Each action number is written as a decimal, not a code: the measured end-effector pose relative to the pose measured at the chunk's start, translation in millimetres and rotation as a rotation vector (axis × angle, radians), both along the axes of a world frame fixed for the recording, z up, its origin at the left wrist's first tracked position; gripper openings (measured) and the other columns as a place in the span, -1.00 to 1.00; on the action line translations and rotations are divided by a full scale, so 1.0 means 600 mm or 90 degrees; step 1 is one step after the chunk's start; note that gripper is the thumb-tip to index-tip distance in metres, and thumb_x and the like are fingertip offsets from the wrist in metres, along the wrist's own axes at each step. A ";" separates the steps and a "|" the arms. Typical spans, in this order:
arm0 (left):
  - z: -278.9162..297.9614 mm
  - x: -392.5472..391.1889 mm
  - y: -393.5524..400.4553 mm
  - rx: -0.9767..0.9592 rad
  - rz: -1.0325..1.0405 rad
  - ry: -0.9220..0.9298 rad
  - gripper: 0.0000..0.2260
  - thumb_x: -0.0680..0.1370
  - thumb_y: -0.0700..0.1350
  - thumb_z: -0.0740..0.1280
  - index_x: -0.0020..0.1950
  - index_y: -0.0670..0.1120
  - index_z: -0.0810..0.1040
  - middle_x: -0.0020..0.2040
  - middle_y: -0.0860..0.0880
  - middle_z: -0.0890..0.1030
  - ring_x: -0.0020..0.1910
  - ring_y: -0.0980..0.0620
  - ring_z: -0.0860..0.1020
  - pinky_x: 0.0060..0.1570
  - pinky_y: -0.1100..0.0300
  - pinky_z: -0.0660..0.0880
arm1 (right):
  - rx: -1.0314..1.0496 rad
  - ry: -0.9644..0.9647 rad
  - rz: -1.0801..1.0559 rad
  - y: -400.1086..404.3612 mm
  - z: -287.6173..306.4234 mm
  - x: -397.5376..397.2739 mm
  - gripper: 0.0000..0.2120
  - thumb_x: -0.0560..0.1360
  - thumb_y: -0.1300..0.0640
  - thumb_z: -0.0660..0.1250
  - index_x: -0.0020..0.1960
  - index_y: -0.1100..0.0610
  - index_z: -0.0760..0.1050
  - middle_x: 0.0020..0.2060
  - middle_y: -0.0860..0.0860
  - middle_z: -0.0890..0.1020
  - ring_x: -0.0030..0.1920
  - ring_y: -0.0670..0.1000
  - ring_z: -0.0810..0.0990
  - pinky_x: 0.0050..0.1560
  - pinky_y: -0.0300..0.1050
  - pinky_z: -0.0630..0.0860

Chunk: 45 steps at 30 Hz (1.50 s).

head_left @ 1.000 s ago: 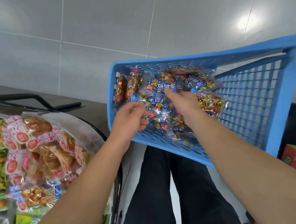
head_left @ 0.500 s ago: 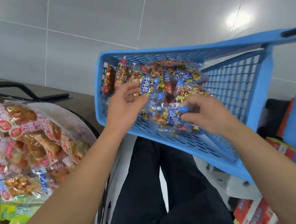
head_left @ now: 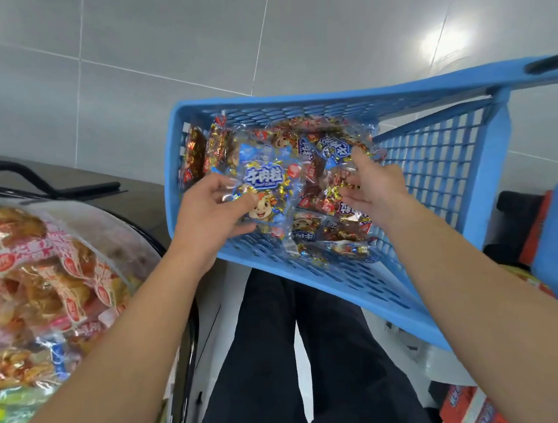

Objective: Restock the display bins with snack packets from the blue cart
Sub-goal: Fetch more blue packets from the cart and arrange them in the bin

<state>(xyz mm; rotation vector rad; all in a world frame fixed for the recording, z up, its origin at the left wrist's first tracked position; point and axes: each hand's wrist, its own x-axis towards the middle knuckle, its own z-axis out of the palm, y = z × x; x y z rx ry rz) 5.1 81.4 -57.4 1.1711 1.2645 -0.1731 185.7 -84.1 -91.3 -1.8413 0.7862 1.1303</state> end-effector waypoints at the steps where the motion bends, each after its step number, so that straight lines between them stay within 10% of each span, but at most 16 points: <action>1: -0.001 -0.007 0.000 -0.012 0.028 0.000 -0.79 0.49 -0.24 0.51 -0.02 -0.01 0.55 0.06 -0.06 0.58 -0.07 0.00 0.69 -0.19 0.11 0.67 | -0.002 0.014 -0.027 0.009 -0.011 0.005 -0.69 0.52 -0.11 0.40 -0.09 0.07 0.36 -0.09 0.08 0.64 -0.24 0.02 0.69 -0.24 -0.11 0.67; 8: 0.007 -0.022 -0.004 -0.003 0.070 0.043 -0.91 0.41 -0.18 0.43 -0.11 -0.03 0.67 -0.01 -0.14 0.71 0.09 -0.19 0.66 0.26 -0.28 0.50 | -0.022 -0.057 -0.080 0.031 -0.038 0.007 -0.69 0.49 0.23 0.43 0.18 0.25 0.44 -0.19 0.16 0.58 -0.30 0.01 0.50 -0.29 -0.09 0.47; 12: 0.012 -0.018 -0.016 -0.035 0.105 0.047 -0.92 0.59 -0.07 0.39 -0.01 -0.06 0.63 0.13 -0.21 0.64 0.16 -0.15 0.62 0.08 -0.15 0.62 | -0.005 -0.098 -0.042 -0.043 0.009 -0.023 -0.87 0.51 0.22 0.41 -0.02 0.08 0.48 -0.06 0.07 0.54 -0.09 0.03 0.51 0.07 0.00 0.54; 16: 0.018 -0.013 -0.022 -0.055 0.113 0.033 -0.95 0.64 -0.07 0.33 0.04 -0.03 0.57 0.24 -0.17 0.61 0.23 -0.08 0.60 -0.09 0.10 0.62 | 0.132 -0.106 0.056 -0.104 0.081 -0.039 -0.87 0.56 0.27 0.34 -0.05 0.05 0.56 -0.06 0.06 0.56 -0.05 -0.02 0.64 0.03 -0.03 0.64; 21: 0.035 -0.019 -0.018 -0.055 0.037 -0.013 -0.87 0.66 -0.08 0.31 0.19 0.06 0.56 0.08 0.08 0.71 0.06 0.05 0.69 -0.18 0.21 0.65 | 0.247 -0.100 0.494 -0.083 0.135 -0.019 -0.66 0.50 0.28 0.42 -0.12 -0.20 0.66 -0.22 -0.22 0.69 -0.19 -0.20 0.64 -0.11 -0.28 0.60; 24: 0.041 -0.026 -0.013 -0.077 -0.052 -0.037 -0.60 0.63 0.02 0.35 0.44 -0.03 0.44 0.33 0.01 0.60 0.23 -0.05 0.62 0.02 0.00 0.66 | 0.260 -0.100 0.685 -0.024 0.139 -0.014 -0.73 0.46 0.18 0.49 -0.11 -0.23 0.63 -0.19 -0.25 0.69 -0.18 -0.26 0.64 -0.14 -0.34 0.54; 27: 0.053 -0.034 -0.013 -0.067 -0.160 -0.045 -0.24 0.40 0.25 0.50 0.49 -0.08 0.41 0.42 -0.06 0.52 0.28 -0.04 0.59 0.17 -0.06 0.60 | 0.270 -0.164 0.687 0.036 0.128 -0.026 -0.76 0.42 0.19 0.53 -0.02 -0.09 0.59 -0.15 -0.11 0.69 -0.11 -0.16 0.66 0.03 -0.14 0.60; 33: 0.054 -0.065 -0.008 -0.107 -0.134 -0.063 -0.42 0.30 0.19 0.53 0.25 0.01 0.54 0.11 -0.04 0.71 0.04 -0.13 0.71 0.11 -0.21 0.62 | 0.317 -0.304 0.628 0.098 0.113 -0.078 -0.59 0.39 0.17 0.54 0.13 0.00 0.44 -0.04 -0.13 0.59 -0.22 -0.36 0.51 -0.15 -0.39 0.47; 41: 0.043 -0.110 0.037 -0.203 -0.144 -0.073 -0.26 0.25 0.05 0.58 0.42 0.04 0.48 0.18 0.04 0.69 0.10 -0.04 0.69 0.14 -0.08 0.62 | 0.257 -0.325 0.815 0.142 0.111 -0.114 -0.23 0.43 0.17 0.48 0.52 -0.06 0.17 0.03 -0.16 0.58 -0.30 -0.16 0.51 -0.18 -0.24 0.46; 45: 0.042 -0.096 0.042 -0.128 -0.157 -0.059 -0.52 0.28 0.01 0.58 0.18 0.14 0.58 0.09 0.06 0.71 0.05 -0.02 0.70 0.11 -0.15 0.63 | 0.273 -0.326 0.738 0.168 0.110 -0.139 -0.24 0.40 0.17 0.52 0.49 -0.04 0.23 -0.01 -0.13 0.56 -0.23 -0.08 0.57 -0.10 -0.16 0.53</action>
